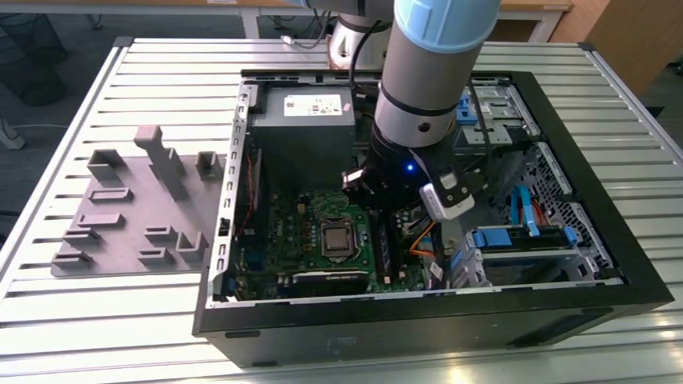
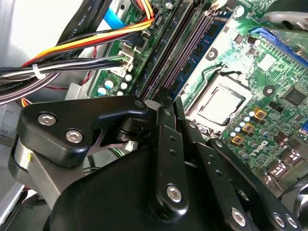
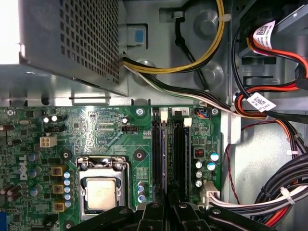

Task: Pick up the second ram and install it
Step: 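Insert the second ram into the second slot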

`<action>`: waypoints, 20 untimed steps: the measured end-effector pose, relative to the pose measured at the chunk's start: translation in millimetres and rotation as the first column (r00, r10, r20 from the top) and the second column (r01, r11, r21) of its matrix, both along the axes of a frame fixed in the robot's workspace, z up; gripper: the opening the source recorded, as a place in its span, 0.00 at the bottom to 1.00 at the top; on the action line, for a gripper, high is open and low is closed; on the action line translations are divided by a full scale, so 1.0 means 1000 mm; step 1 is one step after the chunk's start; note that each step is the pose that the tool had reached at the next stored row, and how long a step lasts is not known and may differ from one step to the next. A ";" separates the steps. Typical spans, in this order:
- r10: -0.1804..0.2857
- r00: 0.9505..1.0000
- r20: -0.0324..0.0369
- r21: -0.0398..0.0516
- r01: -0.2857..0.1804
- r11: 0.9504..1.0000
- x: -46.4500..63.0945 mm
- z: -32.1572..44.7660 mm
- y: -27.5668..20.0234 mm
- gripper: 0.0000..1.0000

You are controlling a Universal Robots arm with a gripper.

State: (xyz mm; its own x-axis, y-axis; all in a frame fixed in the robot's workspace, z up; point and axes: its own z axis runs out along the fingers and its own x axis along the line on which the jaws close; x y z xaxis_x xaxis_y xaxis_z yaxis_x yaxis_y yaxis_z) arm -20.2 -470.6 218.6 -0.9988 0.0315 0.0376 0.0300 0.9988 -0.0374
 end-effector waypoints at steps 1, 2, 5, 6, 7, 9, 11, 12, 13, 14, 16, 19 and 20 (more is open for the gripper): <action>-0.002 1.000 0.000 0.000 0.002 1.000 0.000 -0.0004 0.0000 0.14; -0.002 1.000 0.000 0.000 0.002 1.000 0.000 -0.0006 0.0000 0.14; -0.002 1.000 0.000 0.000 0.002 1.000 0.000 -0.0013 0.0000 0.14; -0.002 1.000 0.000 0.000 0.002 1.000 0.000 -0.0017 0.0000 0.14; -0.002 1.000 0.000 0.000 0.002 1.000 0.000 -0.0020 0.0000 0.14; -0.002 1.000 0.000 0.000 0.002 1.000 0.000 -0.0025 0.0000 0.14; -0.002 1.000 0.000 0.000 0.002 1.000 0.000 -0.0030 0.0000 0.14; -0.002 1.000 0.000 0.000 0.002 1.000 0.000 -0.0032 0.0000 0.14; -0.002 1.000 0.000 0.000 0.002 1.000 0.000 -0.0033 0.0000 0.14; -0.002 1.000 0.000 0.001 0.002 1.000 0.000 -0.0035 0.0000 0.14; -0.002 1.000 0.000 0.001 0.002 1.000 0.000 -0.0042 0.0000 0.14; -0.002 1.000 0.000 0.001 0.002 1.000 0.000 -0.0054 0.0000 0.14; -0.002 1.000 0.000 0.001 0.002 1.000 0.000 -0.0058 0.0000 0.14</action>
State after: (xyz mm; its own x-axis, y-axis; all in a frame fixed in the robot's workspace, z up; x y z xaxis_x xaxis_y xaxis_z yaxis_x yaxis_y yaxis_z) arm -20.2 -470.6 212.8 -0.9987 0.0338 0.0376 0.0324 0.9988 -0.0364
